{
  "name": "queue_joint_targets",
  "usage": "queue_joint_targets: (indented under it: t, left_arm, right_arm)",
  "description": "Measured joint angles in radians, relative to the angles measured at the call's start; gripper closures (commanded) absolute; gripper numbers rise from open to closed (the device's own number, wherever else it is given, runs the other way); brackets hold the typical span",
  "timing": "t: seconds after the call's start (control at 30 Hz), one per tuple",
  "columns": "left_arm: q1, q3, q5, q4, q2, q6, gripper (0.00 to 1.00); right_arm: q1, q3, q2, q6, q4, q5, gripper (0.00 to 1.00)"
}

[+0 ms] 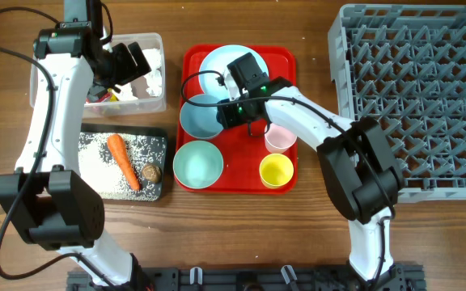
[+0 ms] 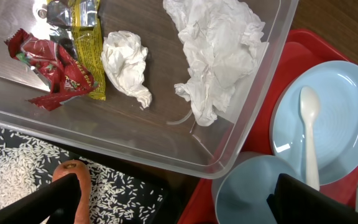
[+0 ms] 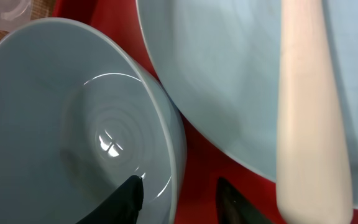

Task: Sort waste into correct bins and load items into the dishwasher rack
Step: 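Reach the right gripper to the blue bowl on the red tray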

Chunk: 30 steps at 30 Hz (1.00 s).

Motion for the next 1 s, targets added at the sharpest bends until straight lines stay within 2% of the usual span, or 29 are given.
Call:
queue_joint_targets:
  t: [0.03,0.07,0.13,0.27,0.4,0.53,0.67,0.73,0.8,0.97,1.0]
  left_arm:
    - [0.000,0.000,0.000,0.000,0.000,0.000,0.00]
    - [0.000,0.000,0.000,0.000,0.000,0.000,0.00]
    - [0.000,0.000,0.000,0.000,0.000,0.000,0.00]
    - [0.000,0.000,0.000,0.000,0.000,0.000,0.00]
    - [0.000,0.000,0.000,0.000,0.000,0.000,0.00]
    - [0.000,0.000,0.000,0.000,0.000,0.000,0.00]
    - [0.000,0.000,0.000,0.000,0.000,0.000,0.00]
    - [0.000,0.000,0.000,0.000,0.000,0.000,0.00]
    - [0.000,0.000,0.000,-0.002,0.000,0.000,0.00]
    - [0.000,0.000,0.000,0.000,0.000,0.000,0.00]
    - [0.000,0.000,0.000,-0.002,0.000,0.000,0.00]
  right_arm:
    - [0.000,0.000,0.000,-0.001,0.002,0.000,0.75]
    - [0.000,0.000,0.000,-0.005,0.002,0.000,0.84]
    - [0.000,0.001,0.000,-0.006,0.002,0.000,0.94]
    - [-0.004,0.028,0.000,-0.005,-0.052,0.005,0.96]
    - [-0.004,0.163,-0.014,-0.018,-0.217,0.077,0.96]
    - [-0.027,0.282,-0.163,-0.043,-0.344,0.348,0.96]
    - [-0.145,0.295,-0.247,-0.071,-0.316,0.805,0.96]
    - [-0.227,0.291,-0.243,-0.169,-0.182,1.028,0.96]
    - [-0.289,0.291,-0.241,-0.311,-0.014,1.144,0.96]
    - [-0.407,0.291,-0.204,-0.684,0.212,1.230,0.96]
    - [-0.426,0.291,-0.170,-0.794,0.261,1.233,0.96]
